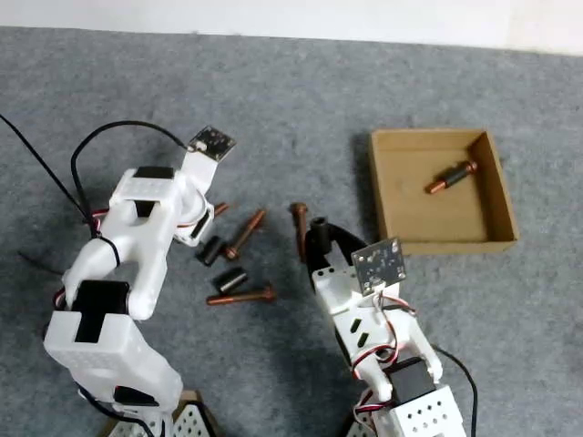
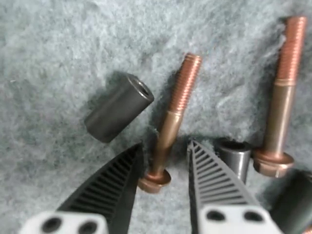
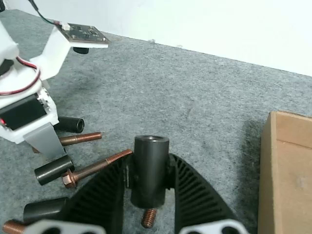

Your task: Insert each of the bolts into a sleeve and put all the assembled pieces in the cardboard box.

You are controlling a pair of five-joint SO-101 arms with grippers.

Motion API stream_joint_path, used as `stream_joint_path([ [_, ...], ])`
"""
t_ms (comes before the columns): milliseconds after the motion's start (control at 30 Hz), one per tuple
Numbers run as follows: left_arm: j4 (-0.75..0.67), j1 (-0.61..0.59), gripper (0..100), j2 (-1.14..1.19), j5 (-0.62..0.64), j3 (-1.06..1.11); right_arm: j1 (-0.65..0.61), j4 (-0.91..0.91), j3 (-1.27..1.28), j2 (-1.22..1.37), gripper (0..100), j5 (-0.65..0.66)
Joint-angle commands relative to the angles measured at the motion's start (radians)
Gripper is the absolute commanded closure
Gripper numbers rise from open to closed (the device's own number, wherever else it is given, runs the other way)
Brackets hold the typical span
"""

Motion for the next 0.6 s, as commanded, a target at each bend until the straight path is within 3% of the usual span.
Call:
stream_joint_path([
  [0, 0.023, -0.022, 85, 0.002, -0.006, -0.024, 0.010, 0.002, 0.044, -0.024, 99.5, 0.005],
  [567, 0.083, -0.042, 85, 0.002, -0.006, -0.019, 0.010, 0.002, 0.071, -0.028, 99.5, 0.005],
])
